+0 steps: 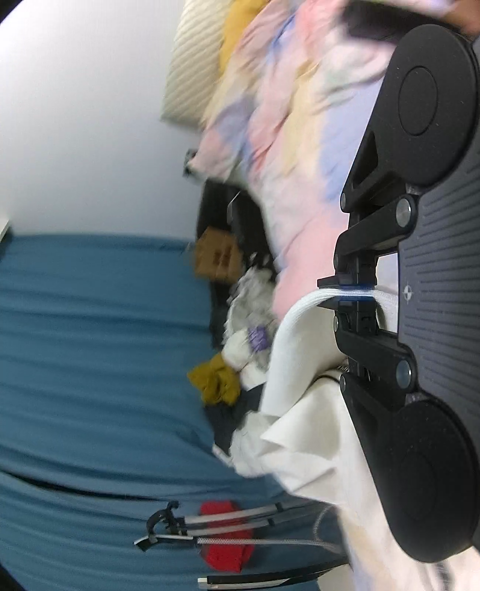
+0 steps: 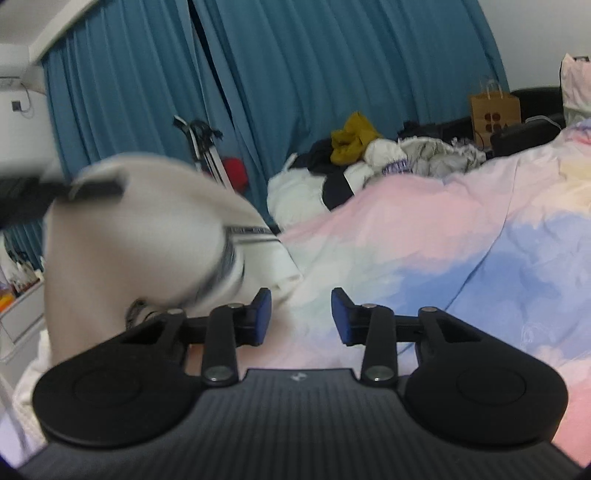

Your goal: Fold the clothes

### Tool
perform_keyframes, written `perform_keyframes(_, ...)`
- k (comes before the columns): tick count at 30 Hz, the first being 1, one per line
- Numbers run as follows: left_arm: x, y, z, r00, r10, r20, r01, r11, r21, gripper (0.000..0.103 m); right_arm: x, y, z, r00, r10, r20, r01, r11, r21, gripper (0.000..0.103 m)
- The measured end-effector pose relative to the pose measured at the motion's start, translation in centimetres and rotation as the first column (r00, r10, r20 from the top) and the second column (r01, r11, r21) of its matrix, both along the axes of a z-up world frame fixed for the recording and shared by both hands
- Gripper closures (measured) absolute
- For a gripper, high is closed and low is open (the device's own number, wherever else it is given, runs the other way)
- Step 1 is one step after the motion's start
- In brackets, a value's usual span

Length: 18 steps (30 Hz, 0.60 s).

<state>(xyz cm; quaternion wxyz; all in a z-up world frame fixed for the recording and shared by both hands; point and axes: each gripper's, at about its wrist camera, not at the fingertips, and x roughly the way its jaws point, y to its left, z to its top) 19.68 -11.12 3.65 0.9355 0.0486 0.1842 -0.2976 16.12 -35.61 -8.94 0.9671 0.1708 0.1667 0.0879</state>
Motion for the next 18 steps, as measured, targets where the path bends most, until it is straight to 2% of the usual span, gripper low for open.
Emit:
perform_keyframes(3, -5.8, 0.7, -2.2, 0.999, -0.025, -0.046, 0.026, 0.999, 0.022, 0.1, -1.8, 0.6, 1.5, 0.999, 0.04, 0.028, -0.04, 0.999, -0.005, 0.064)
perform_keyframes(6, -9.3, 1.9, -5.7, 0.992, -0.002, -0.127, 0.006, 0.999, 0.033, 0.1, -3.4, 1.4, 2.2, 0.993, 0.113, 0.017, -0.113, 0.993, 0.033, 0.064)
perform_keyframes(11, -11.2, 5.3, -11.1, 0.959, 0.097, -0.266, -0.104, 0.994, -0.015, 0.1, -4.3, 2.5, 2.2, 0.974, 0.226, -0.026, -0.22, 0.964, 0.152, 0.063)
perform_keyframes(16, -10.2, 6.4, -12.3, 0.947, 0.118, -0.3, -0.131, 0.991, -0.025, 0.1, -1.9, 2.6, 2.0, 0.957, 0.283, -0.069, -0.25, 0.918, 0.308, 0.062)
perform_keyframes(18, -10.1, 6.2, -12.7, 0.944, 0.104, -0.312, -0.128, 0.99, -0.056, 0.1, 0.2, 3.0, 2.2, 0.95, 0.289, -0.117, -0.24, 0.917, 0.318, 0.061)
